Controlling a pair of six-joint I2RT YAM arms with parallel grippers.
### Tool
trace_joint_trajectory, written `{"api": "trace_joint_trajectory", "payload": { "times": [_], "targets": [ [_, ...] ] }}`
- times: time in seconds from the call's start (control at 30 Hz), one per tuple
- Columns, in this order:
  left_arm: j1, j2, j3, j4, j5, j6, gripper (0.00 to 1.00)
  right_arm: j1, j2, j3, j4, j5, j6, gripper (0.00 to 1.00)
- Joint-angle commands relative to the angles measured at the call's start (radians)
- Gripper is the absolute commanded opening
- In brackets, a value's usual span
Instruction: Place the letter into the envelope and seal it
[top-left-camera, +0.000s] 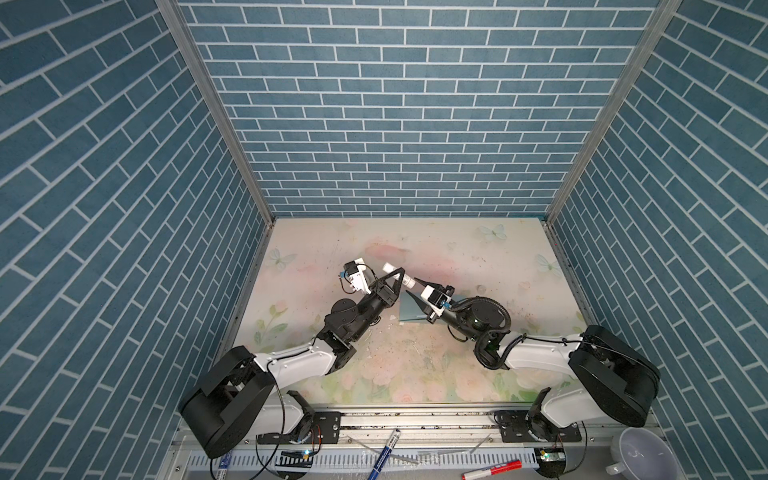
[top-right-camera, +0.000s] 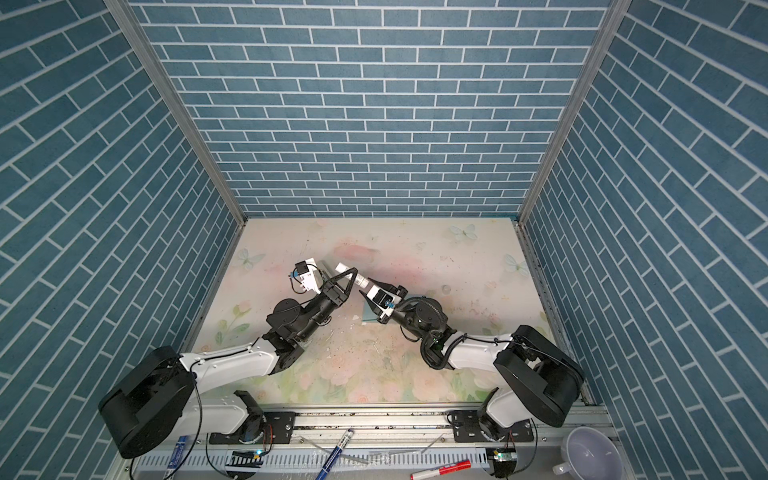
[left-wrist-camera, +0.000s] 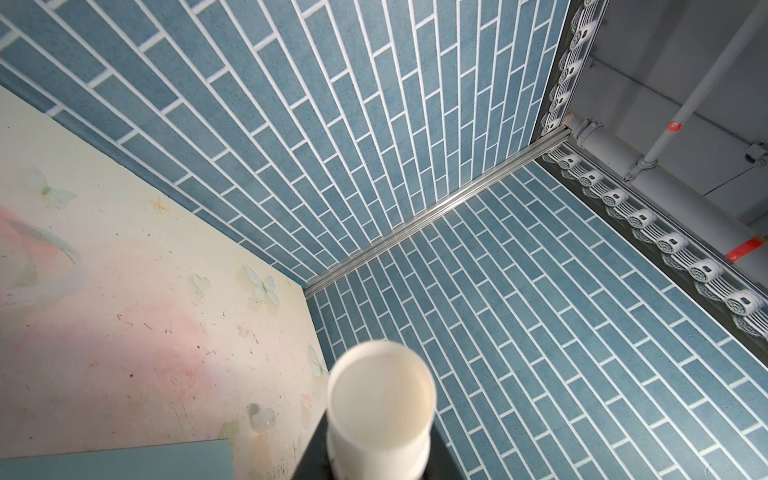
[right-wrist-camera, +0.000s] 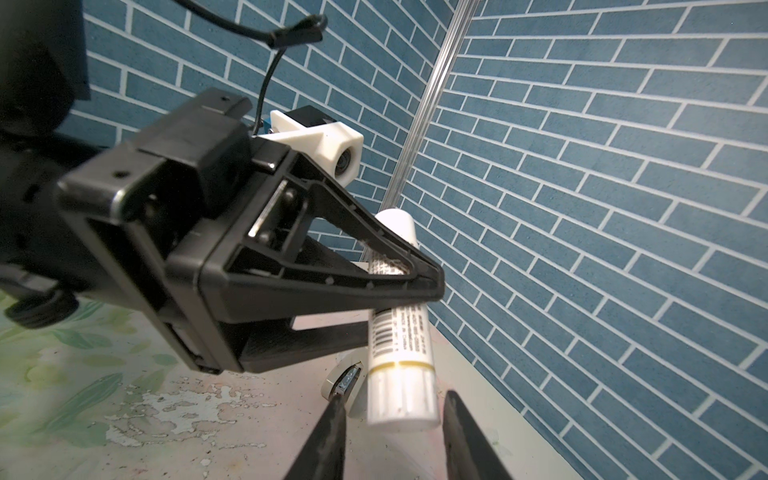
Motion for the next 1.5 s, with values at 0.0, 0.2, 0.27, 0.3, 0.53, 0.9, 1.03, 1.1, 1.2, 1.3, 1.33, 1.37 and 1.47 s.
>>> {"api": "trace_joint_trajectory", "payload": {
  "times": [0.0, 0.2, 0.27, 0.3, 0.53, 0.9, 1.03, 1.1, 1.2, 1.3, 1.33, 1.37, 1.47],
  "targets": [
    [-0.001, -0.007, 0.005, 0.021, 0.016, 0.007, 0.0, 0.007, 0.013, 0.049, 0.053, 0.004, -0.033, 0.36],
    [-0.001, 0.0, 0.007, 0.013, 0.02, 0.012, 0.0, 0.008, 0.016, 0.053, 0.06, 0.005, -0.034, 0.34],
    [-0.001, 0.005, 0.007, 0.016, 0.021, 0.013, 0.0, 0.007, 0.016, 0.052, 0.057, 0.003, -0.036, 0.3],
    [-0.001, 0.006, 0.008, 0.017, 0.022, 0.014, 0.0, 0.008, 0.017, 0.052, 0.057, 0.003, -0.035, 0.29],
    [-0.001, 0.012, 0.012, 0.011, 0.032, 0.024, 0.0, 0.008, 0.008, 0.052, 0.047, -0.003, -0.026, 0.15],
    [0.001, 0.046, 0.019, 0.131, 0.119, 0.128, 0.0, -0.066, -0.108, 0.125, -0.178, -0.303, 0.393, 0.0],
    [0.001, 0.059, 0.028, 0.181, 0.158, 0.149, 0.0, -0.139, -0.112, 0.159, -0.163, -0.447, 0.651, 0.0],
    [0.001, 0.06, 0.035, 0.192, 0.178, 0.158, 0.0, -0.169, -0.102, 0.169, -0.121, -0.509, 0.778, 0.0],
    [0.001, 0.053, 0.042, 0.18, 0.196, 0.175, 0.0, -0.201, -0.07, 0.195, -0.057, -0.58, 0.951, 0.0],
    [0.001, 0.041, 0.048, 0.157, 0.204, 0.196, 0.0, -0.226, -0.017, 0.21, 0.057, -0.627, 1.106, 0.0],
    [0.001, 0.036, 0.046, 0.151, 0.204, 0.201, 0.0, -0.232, 0.002, 0.214, 0.093, -0.636, 1.148, 0.0],
    [0.001, 0.032, 0.046, 0.148, 0.204, 0.205, 0.0, -0.24, 0.023, 0.219, 0.137, -0.642, 1.2, 0.0],
    [0.001, 0.018, 0.042, 0.134, 0.2, 0.216, 0.0, -0.25, 0.071, 0.242, 0.193, -0.671, 1.291, 0.0]
  ]
}}
